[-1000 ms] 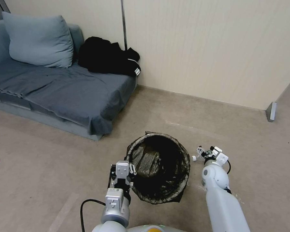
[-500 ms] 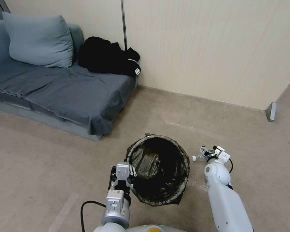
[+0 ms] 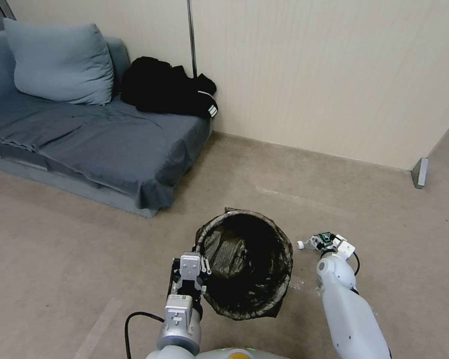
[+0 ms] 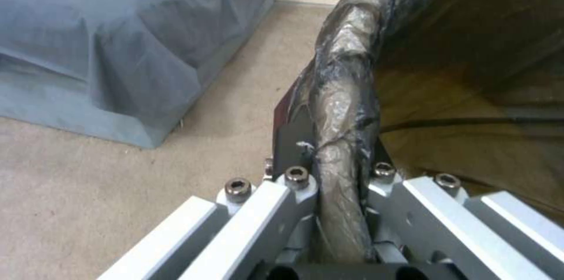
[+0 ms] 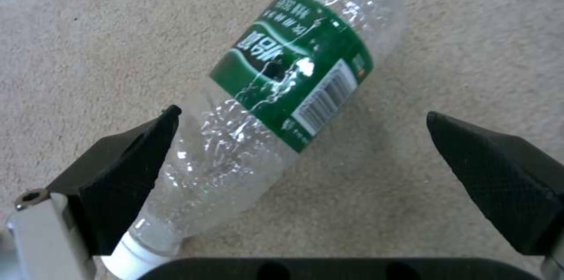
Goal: Pick up the trash bin, then pick up the garbage from the floor and place it into the trash bin.
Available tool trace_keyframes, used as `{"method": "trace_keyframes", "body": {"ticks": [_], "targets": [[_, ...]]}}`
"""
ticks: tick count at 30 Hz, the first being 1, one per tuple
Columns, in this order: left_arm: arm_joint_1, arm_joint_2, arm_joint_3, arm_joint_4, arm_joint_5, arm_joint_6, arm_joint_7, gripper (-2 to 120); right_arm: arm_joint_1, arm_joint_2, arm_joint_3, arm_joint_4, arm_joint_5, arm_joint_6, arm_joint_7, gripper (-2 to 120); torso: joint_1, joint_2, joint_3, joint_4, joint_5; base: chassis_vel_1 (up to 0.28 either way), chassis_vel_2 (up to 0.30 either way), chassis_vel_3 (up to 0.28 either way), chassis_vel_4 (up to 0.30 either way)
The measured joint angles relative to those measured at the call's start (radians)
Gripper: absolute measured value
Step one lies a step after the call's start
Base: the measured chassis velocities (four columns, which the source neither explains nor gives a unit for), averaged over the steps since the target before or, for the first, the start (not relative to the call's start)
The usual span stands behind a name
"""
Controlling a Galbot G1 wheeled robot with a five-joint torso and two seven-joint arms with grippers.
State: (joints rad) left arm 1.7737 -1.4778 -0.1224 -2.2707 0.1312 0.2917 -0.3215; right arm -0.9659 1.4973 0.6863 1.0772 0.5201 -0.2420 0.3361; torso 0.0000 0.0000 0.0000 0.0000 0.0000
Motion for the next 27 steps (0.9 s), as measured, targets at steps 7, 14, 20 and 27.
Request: {"method": "trace_keyframes", "body": {"ticks": [7,14,20,27], "targets": [[0.002,0.000,0.000,0.004,0.007,-0.002,-0.001,0,0.019,0.010,-0.003,-0.039,0.003,0.009,-0.014,100,0.000,0.000,0.000,0.0000,0.0001,0.000,0.000,0.000,0.000],[0.004,0.000,0.000,0.009,0.011,-0.004,-0.002,0,0.034,0.009,-0.007,-0.072,-0.001,0.019,-0.024,100,0.000,0.000,0.000,0.0000,0.0000,0.000,0.000,0.000,0.000],[0.005,0.000,0.000,0.014,0.015,-0.005,-0.002,0,0.049,0.005,-0.007,-0.096,-0.007,0.029,-0.029,100,0.000,0.000,0.000,0.0000,0.0000,0.000,0.000,0.000,0.000],[0.006,0.000,0.000,0.016,0.015,-0.006,-0.002,0,0.056,-0.001,-0.008,-0.108,-0.011,0.041,-0.033,89,0.000,0.000,0.000,0.0000,0.0000,0.000,0.000,0.000,0.000]]}}
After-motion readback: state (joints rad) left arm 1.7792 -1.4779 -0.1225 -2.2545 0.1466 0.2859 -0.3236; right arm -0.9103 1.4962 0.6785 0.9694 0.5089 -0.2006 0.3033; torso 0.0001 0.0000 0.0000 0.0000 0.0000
